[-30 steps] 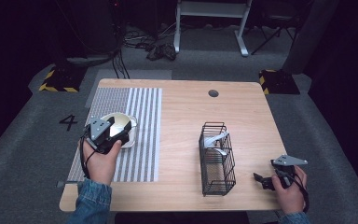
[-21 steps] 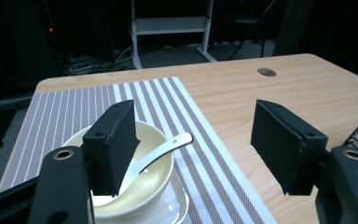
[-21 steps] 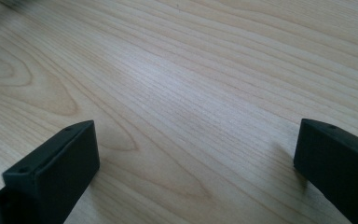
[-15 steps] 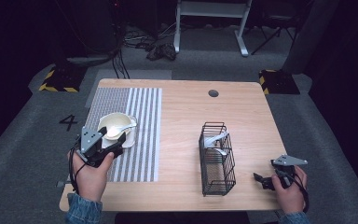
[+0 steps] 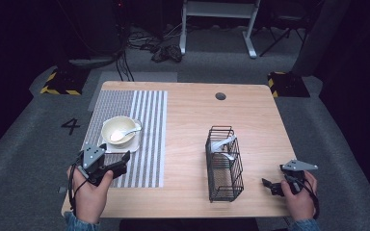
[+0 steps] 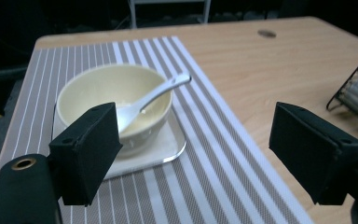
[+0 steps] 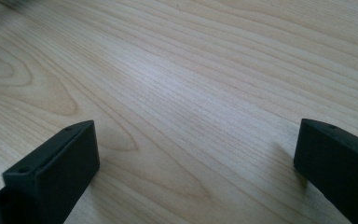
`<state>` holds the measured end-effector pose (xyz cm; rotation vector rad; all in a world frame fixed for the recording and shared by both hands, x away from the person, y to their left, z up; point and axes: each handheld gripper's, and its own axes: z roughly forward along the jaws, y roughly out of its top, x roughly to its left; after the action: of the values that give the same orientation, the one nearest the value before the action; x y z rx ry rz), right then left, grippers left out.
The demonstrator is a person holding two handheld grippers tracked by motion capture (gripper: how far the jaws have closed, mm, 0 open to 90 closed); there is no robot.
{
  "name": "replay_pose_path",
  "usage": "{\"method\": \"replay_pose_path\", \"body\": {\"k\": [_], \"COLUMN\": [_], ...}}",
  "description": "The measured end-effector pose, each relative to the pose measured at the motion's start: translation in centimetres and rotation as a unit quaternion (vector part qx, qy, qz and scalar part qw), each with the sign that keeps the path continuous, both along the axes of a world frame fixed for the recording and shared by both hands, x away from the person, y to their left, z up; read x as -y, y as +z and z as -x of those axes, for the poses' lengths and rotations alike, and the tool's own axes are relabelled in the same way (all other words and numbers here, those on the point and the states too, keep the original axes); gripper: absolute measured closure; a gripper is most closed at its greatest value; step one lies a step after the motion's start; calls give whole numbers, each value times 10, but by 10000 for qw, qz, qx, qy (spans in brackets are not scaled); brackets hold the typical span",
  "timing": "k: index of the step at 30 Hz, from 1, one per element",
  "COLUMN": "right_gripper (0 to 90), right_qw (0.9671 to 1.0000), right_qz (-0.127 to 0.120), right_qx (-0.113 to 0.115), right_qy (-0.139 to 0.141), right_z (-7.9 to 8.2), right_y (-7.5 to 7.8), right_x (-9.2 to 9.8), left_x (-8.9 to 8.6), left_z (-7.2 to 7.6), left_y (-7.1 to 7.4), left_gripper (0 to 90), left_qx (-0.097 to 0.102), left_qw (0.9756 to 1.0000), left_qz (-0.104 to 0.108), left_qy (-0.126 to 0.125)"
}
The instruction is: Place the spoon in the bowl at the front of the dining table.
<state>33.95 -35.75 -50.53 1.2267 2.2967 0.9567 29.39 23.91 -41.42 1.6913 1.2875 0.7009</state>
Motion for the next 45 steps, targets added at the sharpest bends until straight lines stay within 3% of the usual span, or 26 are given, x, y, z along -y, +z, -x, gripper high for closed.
{"method": "replay_pose_path", "body": {"k": [3, 9, 12, 15, 20, 26, 31, 34, 37, 45], "right_gripper": [1, 1, 1, 1, 1, 1, 1, 1, 1, 1], "right_qw": [10000, 10000, 10000, 10000, 10000, 10000, 10000, 10000, 10000, 10000], "right_qz": [0, 0, -4, 1, 1, 0, 0, 0, -3, -3], "right_qx": [1, 1, 1, 2, 1, 2, 1, 2, 2, 1], "right_qy": [1, 0, 2, 2, 1, 0, 0, 1, 4, 2], "right_z": [0, 0, 0, 0, 0, 0, 0, 0, 0, 0], "right_y": [0, 0, 0, 0, 0, 0, 0, 0, 0, 0], "right_x": [0, 0, 0, 0, 0, 0, 0, 0, 0, 0], "left_x": [-1, -7, -10, -15, -19, -22, -23, -24, -26, -29], "left_z": [3, 9, 11, 13, 17, 22, 26, 28, 29, 31], "left_y": [-8, -16, -21, -29, -39, -49, -56, -60, -64, -76], "left_gripper": [160, 160, 166, 168, 167, 167, 167, 166, 164, 161], "left_qx": [-115, -128, -209, -273, -307, -287, -167, -177, -271, -551], "left_qw": [9999, 9996, 9985, 9989, 9982, 9987, 9984, 9982, 9977, 9960], "left_qz": [-108, -210, -421, -317, -500, -408, -284, -315, -399, -312], "left_qy": [6, 121, 274, 205, 105, 116, 451, 474, 479, 628]}}
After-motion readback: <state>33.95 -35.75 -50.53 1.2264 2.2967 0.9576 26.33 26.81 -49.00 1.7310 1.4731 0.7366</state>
